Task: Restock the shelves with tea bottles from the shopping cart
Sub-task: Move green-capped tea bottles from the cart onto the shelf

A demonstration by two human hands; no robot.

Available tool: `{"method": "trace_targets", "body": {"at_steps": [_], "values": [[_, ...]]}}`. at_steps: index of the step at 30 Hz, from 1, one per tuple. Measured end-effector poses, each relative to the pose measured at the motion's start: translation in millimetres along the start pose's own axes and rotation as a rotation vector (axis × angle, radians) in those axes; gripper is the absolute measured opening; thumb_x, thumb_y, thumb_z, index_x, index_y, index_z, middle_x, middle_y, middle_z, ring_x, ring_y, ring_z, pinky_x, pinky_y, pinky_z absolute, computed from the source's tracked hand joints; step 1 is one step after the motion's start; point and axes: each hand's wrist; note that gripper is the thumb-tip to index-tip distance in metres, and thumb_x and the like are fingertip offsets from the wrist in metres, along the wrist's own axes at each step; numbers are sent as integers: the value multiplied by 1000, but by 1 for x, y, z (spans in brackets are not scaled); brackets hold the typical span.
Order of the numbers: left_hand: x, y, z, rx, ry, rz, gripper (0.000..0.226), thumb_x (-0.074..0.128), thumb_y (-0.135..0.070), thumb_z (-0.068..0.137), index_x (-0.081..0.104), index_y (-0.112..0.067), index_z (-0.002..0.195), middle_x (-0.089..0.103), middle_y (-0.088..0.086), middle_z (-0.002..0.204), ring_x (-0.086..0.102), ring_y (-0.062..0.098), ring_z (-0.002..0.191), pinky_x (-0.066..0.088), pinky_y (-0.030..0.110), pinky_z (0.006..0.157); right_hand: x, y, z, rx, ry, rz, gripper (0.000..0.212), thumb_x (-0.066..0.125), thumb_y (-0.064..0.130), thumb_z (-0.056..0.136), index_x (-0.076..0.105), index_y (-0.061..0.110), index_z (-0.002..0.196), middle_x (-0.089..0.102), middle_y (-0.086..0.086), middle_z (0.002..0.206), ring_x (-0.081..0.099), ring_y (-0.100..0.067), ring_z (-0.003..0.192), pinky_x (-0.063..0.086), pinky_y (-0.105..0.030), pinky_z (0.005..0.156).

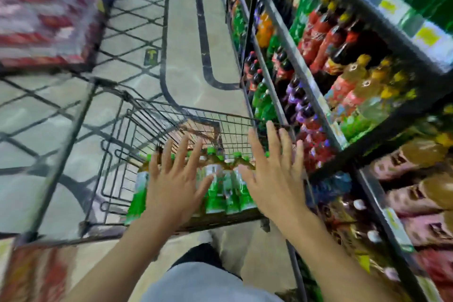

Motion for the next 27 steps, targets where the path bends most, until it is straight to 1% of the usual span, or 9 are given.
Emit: {"method": "trace_targets", "body": {"at_steps": [2, 6, 8, 10, 13, 16, 20, 24, 27], "values": [[13, 24, 1, -57, 65, -15, 80, 2, -74, 92, -1, -36, 161, 13, 3, 171, 8, 34, 157, 9, 57, 124, 21, 16, 11, -19, 50, 24, 76, 23, 63, 96, 9, 29, 163, 8, -12, 170, 14, -38, 155, 11, -66, 121], [45, 66, 6, -107, 165, -21, 80, -7, -73, 83, -24, -40, 155, -10, -1, 171, -12, 31, 157, -3, 53, 124, 64, 34, 29, -51, 157, 46, 75, 16, 65, 95, 2, 31, 161, 2, -10, 171, 12, -37, 155, 13, -64, 122], [61, 82, 7, -110, 201, -7, 79, -3, -72, 88, -26, -38, 155, -13, 0, 171, -14, 30, 157, -3, 53, 124, 84, 39, 38, -55, 221, 62, 75, 21, 65, 98, -2, 32, 161, -5, -9, 171, 8, -36, 155, 8, -63, 123], [73, 94, 9, -129, 240, -1, 78, 5, -71, 93, -20, -36, 159, -14, 1, 171, -13, 29, 157, -2, 52, 125, 100, 43, 45, -61, 275, 66, 78, 32, 63, 100, -2, 31, 162, -8, -9, 170, 5, -35, 156, 5, -61, 124], [85, 107, 16, -175, 271, -47, 78, 22, -67, 100, -16, -34, 160, -12, 2, 171, -11, 30, 157, 2, 52, 125, 118, 47, 51, -76, 349, 59, 83, 38, 62, 100, -7, 30, 162, -11, -8, 170, 4, -33, 156, 5, -58, 124], [98, 120, 24, -256, 271, -117, 79, 33, -63, 101, -10, -35, 161, -6, 3, 172, -3, 31, 158, 8, 52, 126, 135, 49, 60, -68, 437, 115, 83, 41, 59, 101, -6, 30, 162, -10, -6, 169, 4, -30, 156, 10, -54, 126], [116, 133, 28, -362, 315, -214, 77, 42, -58, 102, -2, -35, 161, -2, 4, 171, 11, 38, 155, 22, 57, 123, 162, 54, 74, -4, 539, 267, 81, 52, 50, 100, 1, 35, 162, -4, -1, 169, 12, -33, 154, 30, -55, 120], [125, 139, 31, -448, 277, -346, 80, 59, -43, 98, 10, -30, 160, 10, 5, 166, 40, 41, 142, 44, 55, 109, 184, 59, 80, 109, 580, 398, 89, 65, 38, 97, 4, 36, 161, 6, -3, 167, 39, -34, 142, 48, -45, 100], [129, 147, 34, -523, 253, -433, 85, 67, -35, 94, 13, -33, 159, 26, 9, 157, 60, 37, 119, 58, 53, 90, 194, 63, 76, 172, 578, 486, 100, 73, 32, 92, 2, 34, 161, 22, -10, 161, 54, -29, 125, 43, -30, 85]]}}
Point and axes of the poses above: each hand's wrist, its own z-axis towards the middle knuckle, its own x-axis out of the palm, y = z × x
